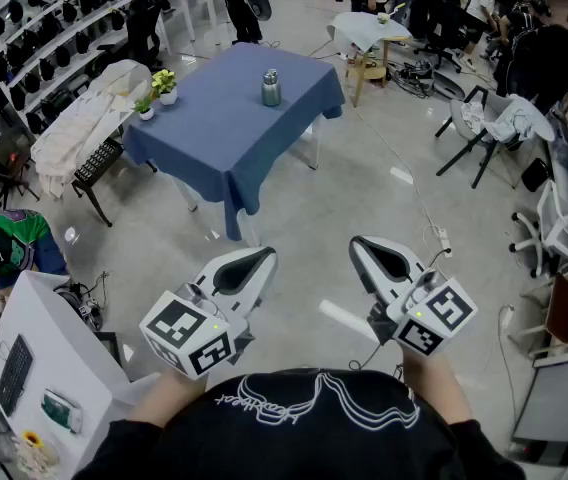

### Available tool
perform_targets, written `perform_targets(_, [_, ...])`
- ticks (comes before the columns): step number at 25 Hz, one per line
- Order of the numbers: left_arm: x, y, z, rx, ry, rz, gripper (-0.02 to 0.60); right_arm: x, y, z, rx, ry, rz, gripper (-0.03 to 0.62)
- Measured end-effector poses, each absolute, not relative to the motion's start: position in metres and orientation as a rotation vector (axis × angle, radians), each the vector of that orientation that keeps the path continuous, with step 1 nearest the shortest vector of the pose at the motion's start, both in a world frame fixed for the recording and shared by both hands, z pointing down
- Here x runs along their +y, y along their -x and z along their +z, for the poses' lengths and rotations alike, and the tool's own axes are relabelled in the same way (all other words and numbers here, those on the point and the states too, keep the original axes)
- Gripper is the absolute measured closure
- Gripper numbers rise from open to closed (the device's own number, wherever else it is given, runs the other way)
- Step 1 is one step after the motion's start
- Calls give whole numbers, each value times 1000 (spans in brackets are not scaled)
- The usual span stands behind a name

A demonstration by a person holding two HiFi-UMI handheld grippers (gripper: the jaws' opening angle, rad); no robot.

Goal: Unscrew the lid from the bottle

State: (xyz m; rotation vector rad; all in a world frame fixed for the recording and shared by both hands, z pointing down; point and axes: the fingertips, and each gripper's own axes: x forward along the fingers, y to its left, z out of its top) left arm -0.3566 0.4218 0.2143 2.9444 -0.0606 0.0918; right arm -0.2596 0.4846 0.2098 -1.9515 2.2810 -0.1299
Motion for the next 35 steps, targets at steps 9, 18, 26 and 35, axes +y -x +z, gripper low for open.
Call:
perform_targets(9, [451,343,209,-41,-2978,63,577,518,246,209,2277,1973,-99,591])
perform_targets(18, [450,337,211,-55,-2978,84,576,523,228,213,2254,1971,-142,580])
perform_targets(26, [413,324,233,-45,-3004,133,443,493,208,221,2287,2032,-97,392])
perform_targets(35, [315,280,271,-96,-3014,218,310,406,156,242,2298,2088,-147,263])
